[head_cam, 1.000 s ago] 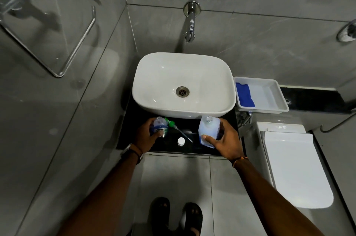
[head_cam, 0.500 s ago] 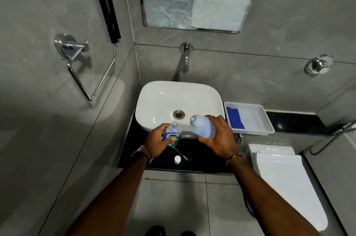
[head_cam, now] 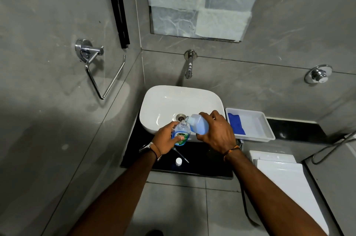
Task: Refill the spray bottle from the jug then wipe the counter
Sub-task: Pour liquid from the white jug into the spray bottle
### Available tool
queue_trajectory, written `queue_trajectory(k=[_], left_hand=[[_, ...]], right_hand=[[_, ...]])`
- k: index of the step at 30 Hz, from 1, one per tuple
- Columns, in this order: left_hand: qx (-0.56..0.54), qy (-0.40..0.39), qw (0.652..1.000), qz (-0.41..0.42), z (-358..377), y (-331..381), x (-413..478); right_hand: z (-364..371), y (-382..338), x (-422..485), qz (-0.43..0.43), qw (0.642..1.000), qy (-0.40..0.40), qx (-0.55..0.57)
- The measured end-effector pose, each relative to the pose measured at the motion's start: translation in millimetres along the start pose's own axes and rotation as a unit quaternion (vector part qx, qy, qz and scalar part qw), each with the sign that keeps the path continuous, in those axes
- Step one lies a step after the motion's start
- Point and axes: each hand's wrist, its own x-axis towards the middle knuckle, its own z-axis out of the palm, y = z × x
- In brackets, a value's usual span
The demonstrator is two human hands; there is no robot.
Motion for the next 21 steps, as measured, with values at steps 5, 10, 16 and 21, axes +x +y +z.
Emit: queue_trajectory(k=[5, 10, 16, 21], left_hand=[[0.007, 0.002, 1.000, 0.005, 2, -3, -4], [0.012, 0.010, 1.000, 0.002, 3, -5, -5], [0.022, 0.018, 1.000, 0.003, 3, -7, -6], [0.036, 0.016, 0.999, 0.006, 1, -8, -4]], right_hand=[[-5, -2, -1, -0.007, 0.999, -0.012, -0.034], [-8, -2, -2, -0.014, 0.998, -0.024, -0.063], [-10, -5, -2, -0.018, 0.997, -0.028, -0.069], [-12, -9, -2, -0.016, 0.997, -0.038, -0.069]])
